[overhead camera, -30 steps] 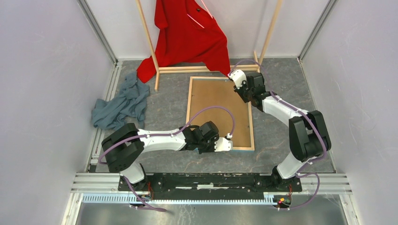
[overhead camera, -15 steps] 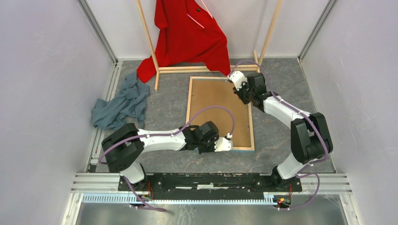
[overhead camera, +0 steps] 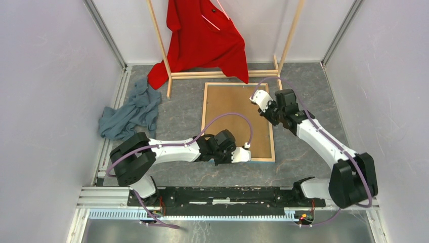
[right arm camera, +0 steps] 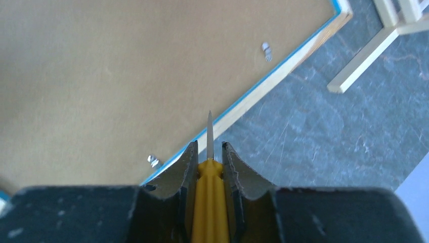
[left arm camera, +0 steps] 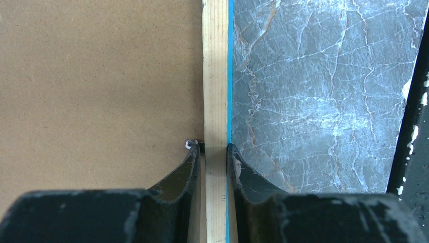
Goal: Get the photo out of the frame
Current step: Release the photo frame item from the photo frame.
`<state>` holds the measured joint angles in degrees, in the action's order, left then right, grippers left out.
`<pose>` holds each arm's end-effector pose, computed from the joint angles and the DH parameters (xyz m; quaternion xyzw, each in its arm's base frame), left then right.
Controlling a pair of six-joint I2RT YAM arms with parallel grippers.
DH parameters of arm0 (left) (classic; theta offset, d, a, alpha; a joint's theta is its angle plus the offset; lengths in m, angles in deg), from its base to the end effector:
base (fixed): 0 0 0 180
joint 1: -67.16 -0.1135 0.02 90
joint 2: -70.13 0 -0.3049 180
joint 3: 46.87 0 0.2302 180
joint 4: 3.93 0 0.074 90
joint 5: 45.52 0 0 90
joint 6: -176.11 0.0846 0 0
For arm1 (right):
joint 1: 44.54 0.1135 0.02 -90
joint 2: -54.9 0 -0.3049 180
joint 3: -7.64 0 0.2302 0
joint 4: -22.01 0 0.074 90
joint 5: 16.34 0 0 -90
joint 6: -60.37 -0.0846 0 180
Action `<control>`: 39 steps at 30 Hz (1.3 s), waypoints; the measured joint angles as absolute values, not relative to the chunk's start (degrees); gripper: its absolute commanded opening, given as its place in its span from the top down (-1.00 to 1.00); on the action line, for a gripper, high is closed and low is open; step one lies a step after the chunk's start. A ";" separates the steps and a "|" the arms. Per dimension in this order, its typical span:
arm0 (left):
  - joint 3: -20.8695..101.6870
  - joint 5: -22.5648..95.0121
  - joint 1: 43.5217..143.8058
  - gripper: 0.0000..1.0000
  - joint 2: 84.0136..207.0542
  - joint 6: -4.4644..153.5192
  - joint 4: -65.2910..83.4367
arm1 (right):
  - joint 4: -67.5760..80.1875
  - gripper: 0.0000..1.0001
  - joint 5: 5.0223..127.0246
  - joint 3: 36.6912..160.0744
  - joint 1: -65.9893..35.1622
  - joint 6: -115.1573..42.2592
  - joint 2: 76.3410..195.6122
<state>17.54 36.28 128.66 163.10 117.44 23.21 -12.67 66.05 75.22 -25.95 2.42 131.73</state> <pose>0.1454 -0.2930 0.1776 0.7049 0.6418 -0.1425 0.2662 0.2726 0.1035 0.2639 -0.4162 0.8189 0.0149 0.3949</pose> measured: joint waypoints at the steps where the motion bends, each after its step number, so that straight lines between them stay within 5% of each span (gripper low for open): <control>1: 17.54 36.23 128.64 0.96 163.10 117.44 23.10 | -13.35 1.00 66.31 73.77 -25.95 2.83 130.12; 39: 17.58 35.88 128.62 0.96 163.53 117.00 21.79 | -23.10 1.00 63.23 66.36 -25.91 8.25 120.76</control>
